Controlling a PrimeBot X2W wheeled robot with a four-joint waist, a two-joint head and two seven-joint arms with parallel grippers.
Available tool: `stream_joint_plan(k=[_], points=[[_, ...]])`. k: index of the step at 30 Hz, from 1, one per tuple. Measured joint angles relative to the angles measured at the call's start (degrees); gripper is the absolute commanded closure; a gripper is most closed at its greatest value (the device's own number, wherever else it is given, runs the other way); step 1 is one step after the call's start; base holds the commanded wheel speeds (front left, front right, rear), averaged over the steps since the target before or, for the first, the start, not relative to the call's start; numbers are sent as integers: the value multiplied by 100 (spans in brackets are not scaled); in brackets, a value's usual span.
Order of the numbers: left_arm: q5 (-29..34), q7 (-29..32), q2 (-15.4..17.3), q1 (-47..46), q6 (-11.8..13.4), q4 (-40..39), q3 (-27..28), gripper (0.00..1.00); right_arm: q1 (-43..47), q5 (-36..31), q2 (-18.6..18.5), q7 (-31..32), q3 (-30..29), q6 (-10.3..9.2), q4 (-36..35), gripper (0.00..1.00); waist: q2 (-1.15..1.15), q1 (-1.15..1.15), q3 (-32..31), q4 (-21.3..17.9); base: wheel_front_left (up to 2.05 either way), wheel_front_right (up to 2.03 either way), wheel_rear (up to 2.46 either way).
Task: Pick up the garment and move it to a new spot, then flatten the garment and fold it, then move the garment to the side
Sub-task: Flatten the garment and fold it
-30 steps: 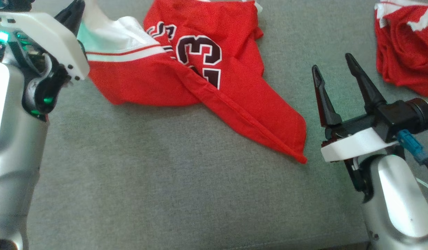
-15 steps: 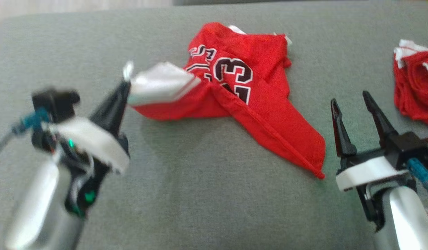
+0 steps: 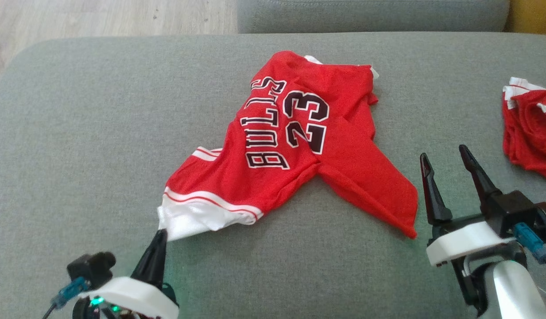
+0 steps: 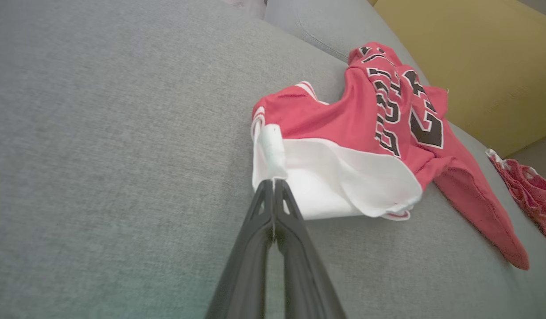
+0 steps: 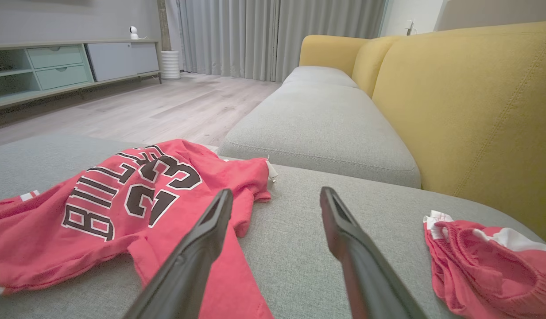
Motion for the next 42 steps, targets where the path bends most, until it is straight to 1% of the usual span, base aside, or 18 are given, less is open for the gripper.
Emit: stream_joint_plan(k=[3, 4, 5, 6, 7, 11, 13, 16, 20, 22, 23, 28, 34, 38, 39, 40, 41, 42], points=[[1, -297, -37, -2, -3, 283, 68, 100, 25, 0, 10, 14, -11, 0, 2, 0, 0, 0, -46, -2, 0, 0, 0], [5, -397, -51, -2, -3, 365, 89, 90, 59, 0, 14, 14, -16, 0, 3, 0, 0, 0, -63, 0, 0, 0, 0], [19, -492, -58, -2, -3, 439, 99, 59, 106, 0, 18, 14, -23, 0, 10, 0, 0, 0, -83, 3, 0, 0, 0], [18, -583, -78, -2, -3, 509, 125, 6, 141, 0, 25, 14, -33, 0, 29, 0, 0, 0, -104, 6, 0, 0, 0], [19, -804, -110, -1, -1, 579, 215, 0, 198, 0, 38, 14, -51, 0, 35, 0, 0, 0, -146, 11, 0, 0, 0], [78, -1338, -151, 2, 5, 563, 392, 0, 218, 0, 89, 7, -135, 0, 47, 0, 0, 0, -221, 33, 0, 0, 0], [113, -1564, -189, 4, 57, 477, 481, 0, 221, 0, 102, -11, -168, 0, 51, 0, 0, 0, -257, 52, 0, 0, 0], [270, -1663, -234, 4, 56, 422, 470, 0, 252, 0, 129, -44, -200, 0, 67, 0, 0, 0, -302, 81, 0, 0, 0], [374, -1400, -307, -8, 108, 610, 213, 0, 337, 0, 157, -54, -207, 0, 132, 0, 0, 0, -318, 92, 0, 0, 0], [364, -1192, -410, -30, 108, 764, 92, 0, 336, 0, 165, -54, -202, 0, 145, 0, 0, 0, -311, 86, 0, 0, 0], [364, -1192, -410, -30, 108, 764, 92, 0, 336, 0, 165, -54, -202, 0, 145, 0, 0, 0, -311, 86, 0, 0, 0], [285, -864, -675, -292, 103, 1081, -170, 0, 332, 0, 169, -55, -154, 0, 146, 0, 0, 1, -267, 49, 0, 0, 0], [114, -548, -815, -739, 96, 1533, -226, 0, 326, -1, 169, -54, -79, 0, 155, 0, 0, 1, -210, -24, 0, 0, 0], [108, -477, -866, -880, 1, 1819, -324, 0, 313, -1, 169, -54, -7, 0, 187, 0, 0, 1, -150, -77, 0, 0, 0], [108, -478, -887, -915, -7, 1858, -339, 14, 311, -1, 169, -54, -7, 0, 189, 0, 0, 1, -135, -84, 0, 0, 0], [108, -480, -906, -964, -47, 1906, -348, 57, 308, -1, 169, -54, -7, 0, 202, 0, 0, 1, -122, -87, 0, 0, 0], [108, -513, -926, -1011, -54, 1936, -353, 86, 302, -1, 169, -55, -7, 0, 216, 0, 0, 1, -111, -85, 0, 0, 0], [108, -545, -943, -1062, -55, 1970, -360, 100, 301, -12, 169, -55, -7, 0, 220, 0, 0, 1, -103, -81, 0, 0, 0]])
